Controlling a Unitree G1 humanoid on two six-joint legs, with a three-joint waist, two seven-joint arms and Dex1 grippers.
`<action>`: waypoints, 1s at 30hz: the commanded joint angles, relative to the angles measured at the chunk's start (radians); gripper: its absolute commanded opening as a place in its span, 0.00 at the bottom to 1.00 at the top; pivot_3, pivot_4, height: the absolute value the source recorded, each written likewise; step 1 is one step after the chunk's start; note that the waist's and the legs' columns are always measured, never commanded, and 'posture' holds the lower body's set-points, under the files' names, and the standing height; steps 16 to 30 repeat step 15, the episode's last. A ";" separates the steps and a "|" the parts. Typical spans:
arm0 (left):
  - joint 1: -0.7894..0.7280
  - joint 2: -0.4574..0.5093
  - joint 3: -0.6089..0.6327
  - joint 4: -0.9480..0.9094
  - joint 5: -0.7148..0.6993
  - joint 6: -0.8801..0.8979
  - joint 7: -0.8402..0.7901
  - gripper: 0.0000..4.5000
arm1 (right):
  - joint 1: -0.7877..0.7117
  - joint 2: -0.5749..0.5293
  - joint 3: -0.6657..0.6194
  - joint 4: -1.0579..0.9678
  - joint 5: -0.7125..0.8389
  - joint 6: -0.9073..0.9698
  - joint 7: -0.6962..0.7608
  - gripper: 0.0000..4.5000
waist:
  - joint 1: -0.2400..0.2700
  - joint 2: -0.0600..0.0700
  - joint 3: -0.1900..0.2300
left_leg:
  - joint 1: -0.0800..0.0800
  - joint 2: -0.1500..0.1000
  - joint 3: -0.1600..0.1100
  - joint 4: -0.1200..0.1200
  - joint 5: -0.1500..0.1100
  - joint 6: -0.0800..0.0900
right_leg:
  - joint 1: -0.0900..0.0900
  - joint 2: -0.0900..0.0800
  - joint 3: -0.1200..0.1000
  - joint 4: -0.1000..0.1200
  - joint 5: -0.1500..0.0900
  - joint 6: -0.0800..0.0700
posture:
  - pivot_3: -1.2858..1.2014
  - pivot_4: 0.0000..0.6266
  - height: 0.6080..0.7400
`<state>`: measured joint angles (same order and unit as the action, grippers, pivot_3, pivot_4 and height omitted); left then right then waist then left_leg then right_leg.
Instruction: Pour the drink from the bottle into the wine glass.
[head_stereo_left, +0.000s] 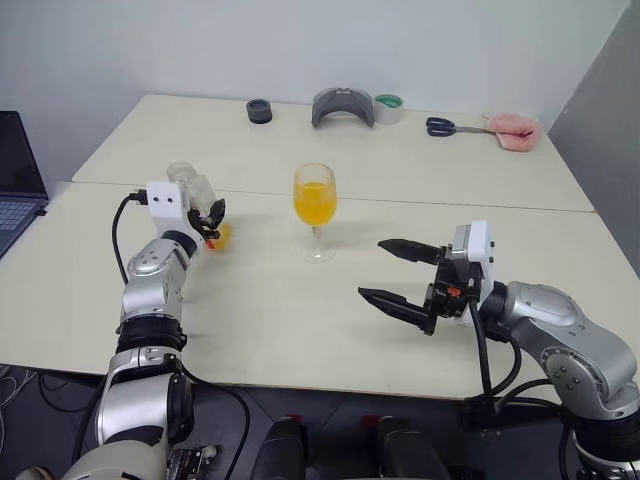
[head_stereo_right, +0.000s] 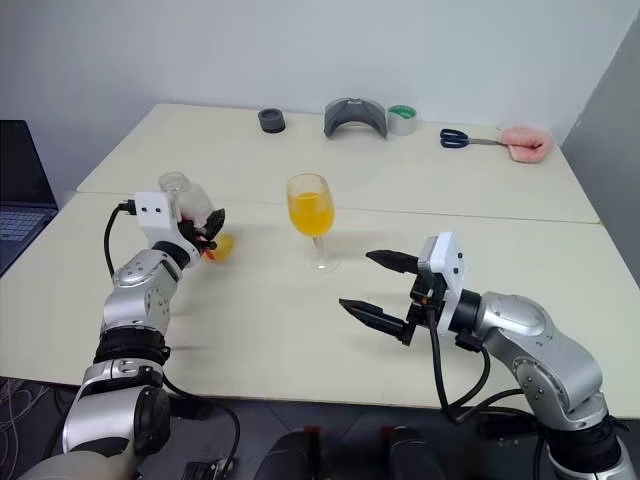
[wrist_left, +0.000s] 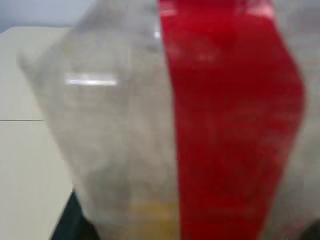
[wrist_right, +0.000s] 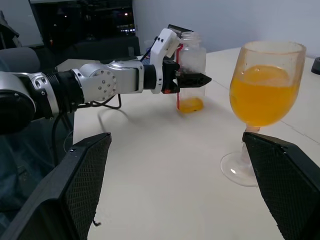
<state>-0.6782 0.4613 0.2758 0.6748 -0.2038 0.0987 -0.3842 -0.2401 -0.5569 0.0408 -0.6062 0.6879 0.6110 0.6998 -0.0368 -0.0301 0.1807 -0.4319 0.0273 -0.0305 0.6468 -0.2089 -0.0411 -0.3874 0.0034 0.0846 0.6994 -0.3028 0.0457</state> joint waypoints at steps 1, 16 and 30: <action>0.019 0.008 -0.003 -0.052 -0.005 0.006 -0.007 0.87 | 0.021 0.005 -0.004 -0.026 -0.005 -0.033 0.009 1.00 | 0.000 0.000 0.000 | 0.000 0.000 0.000 0.000 0.000 0.000 | 0.000 0.000 0.000 0.000 0.000 0.000 | 0.52 0.24 1.00; 0.639 -0.068 0.058 -1.016 -0.145 0.469 0.147 0.99 | 0.423 0.087 -0.084 -0.095 -0.213 -0.119 -0.269 1.00 | 0.002 -0.002 -0.001 | 0.002 0.002 -0.002 -0.001 0.000 0.000 | 0.001 -0.003 0.003 -0.001 0.000 0.000 | 0.52 0.24 1.00; 0.639 -0.068 0.058 -1.016 -0.145 0.469 0.147 0.99 | 0.423 0.087 -0.084 -0.095 -0.213 -0.119 -0.269 1.00 | 0.002 -0.002 -0.001 | 0.002 0.002 -0.002 -0.001 0.000 0.000 | 0.001 -0.003 0.003 -0.001 0.000 0.000 | 0.52 0.24 1.00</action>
